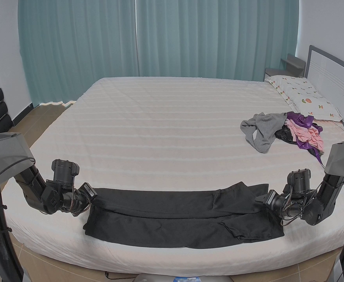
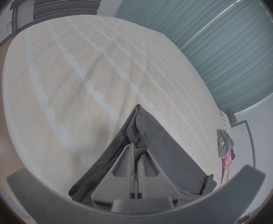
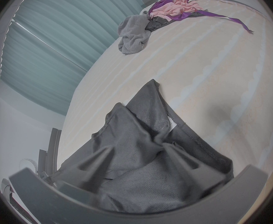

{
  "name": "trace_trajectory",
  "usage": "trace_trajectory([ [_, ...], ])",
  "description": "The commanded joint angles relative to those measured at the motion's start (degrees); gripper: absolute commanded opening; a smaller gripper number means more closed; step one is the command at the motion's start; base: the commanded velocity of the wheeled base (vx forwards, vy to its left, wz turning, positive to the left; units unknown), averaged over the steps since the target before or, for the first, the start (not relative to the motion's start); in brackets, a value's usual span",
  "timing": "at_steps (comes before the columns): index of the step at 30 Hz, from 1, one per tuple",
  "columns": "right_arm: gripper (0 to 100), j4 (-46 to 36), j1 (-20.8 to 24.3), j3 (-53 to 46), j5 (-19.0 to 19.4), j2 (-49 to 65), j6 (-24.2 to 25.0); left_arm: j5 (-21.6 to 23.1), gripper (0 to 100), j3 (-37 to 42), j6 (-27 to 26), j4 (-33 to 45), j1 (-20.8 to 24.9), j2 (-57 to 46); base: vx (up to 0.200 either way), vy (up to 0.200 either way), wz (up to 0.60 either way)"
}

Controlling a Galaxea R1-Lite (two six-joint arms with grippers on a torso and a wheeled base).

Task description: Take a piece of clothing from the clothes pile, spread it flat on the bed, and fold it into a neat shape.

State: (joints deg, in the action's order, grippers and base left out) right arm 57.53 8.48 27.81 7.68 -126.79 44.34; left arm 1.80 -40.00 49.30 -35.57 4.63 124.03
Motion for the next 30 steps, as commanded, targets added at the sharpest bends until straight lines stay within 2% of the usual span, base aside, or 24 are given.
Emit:
trace_trajectory([
  [1,0,-0.2,0.0,0.3,0.0,-1.0,-0.2,0.0,0,0.0,0.0,0.0,0.0,-0.1,0.000,0.000,0.00],
  [15,0,0.2,-1.6,2.8,0.0,1.2,1.9,0.1,0,-1.5,-0.1,0.0,-0.2,-1.3,0.000,0.000,0.00],
  [24,0,-0.3,-2.2,10.8,-0.5,1.6,5.0,0.7,0,-9.7,1.8,-1.1,-1.2,-0.3,0.000,0.000,0.00],
  [25,0,-0.6,-2.3,15.4,-2.1,1.2,5.1,1.0,0,-14.6,3.7,-0.7,-2.1,0.2,0.000,0.000,0.00],
  [30,0,-1.2,-2.4,20.4,-3.1,0.5,5.0,0.9,0,-17.7,4.8,-1.1,-2.2,1.7,0.000,0.000,0.00],
])
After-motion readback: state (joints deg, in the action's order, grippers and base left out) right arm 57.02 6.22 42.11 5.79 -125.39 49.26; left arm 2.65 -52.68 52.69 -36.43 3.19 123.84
